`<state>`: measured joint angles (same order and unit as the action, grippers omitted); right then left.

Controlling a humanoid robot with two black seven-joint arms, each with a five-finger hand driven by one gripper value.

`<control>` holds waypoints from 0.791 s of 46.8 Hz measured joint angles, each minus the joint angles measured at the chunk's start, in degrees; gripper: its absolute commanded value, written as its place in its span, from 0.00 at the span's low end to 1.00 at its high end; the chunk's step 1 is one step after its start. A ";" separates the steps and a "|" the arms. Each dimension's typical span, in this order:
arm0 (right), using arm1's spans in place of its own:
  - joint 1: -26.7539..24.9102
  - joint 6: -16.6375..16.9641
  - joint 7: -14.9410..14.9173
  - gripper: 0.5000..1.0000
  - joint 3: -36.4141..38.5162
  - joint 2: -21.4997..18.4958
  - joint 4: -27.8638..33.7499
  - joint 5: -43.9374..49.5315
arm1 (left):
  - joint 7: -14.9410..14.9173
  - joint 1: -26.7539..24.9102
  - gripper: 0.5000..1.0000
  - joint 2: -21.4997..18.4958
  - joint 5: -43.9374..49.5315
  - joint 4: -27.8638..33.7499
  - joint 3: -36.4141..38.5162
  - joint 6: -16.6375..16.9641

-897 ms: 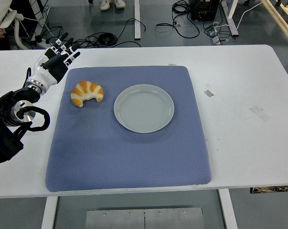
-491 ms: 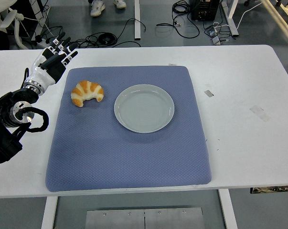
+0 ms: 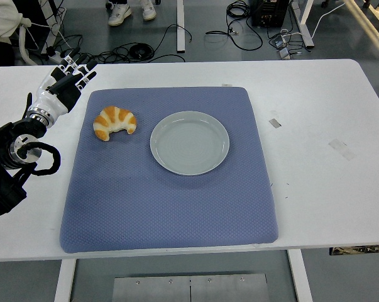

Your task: Place the bread on the plate

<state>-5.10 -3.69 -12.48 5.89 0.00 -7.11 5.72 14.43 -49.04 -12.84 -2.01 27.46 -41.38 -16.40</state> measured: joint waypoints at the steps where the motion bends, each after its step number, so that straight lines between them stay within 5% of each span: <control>1: 0.00 0.00 0.00 1.00 0.00 0.00 0.00 0.00 | 0.02 -0.10 0.97 0.00 0.00 -0.12 0.00 -0.01; 37: -0.03 0.00 0.00 1.00 -0.01 0.00 -0.01 -0.01 | -0.10 -0.48 0.97 -0.99 0.00 -2.87 -0.14 -0.03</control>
<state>-5.13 -3.69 -12.48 5.89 0.00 -7.11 5.70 14.33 -49.51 -13.83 -2.02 24.59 -41.52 -16.43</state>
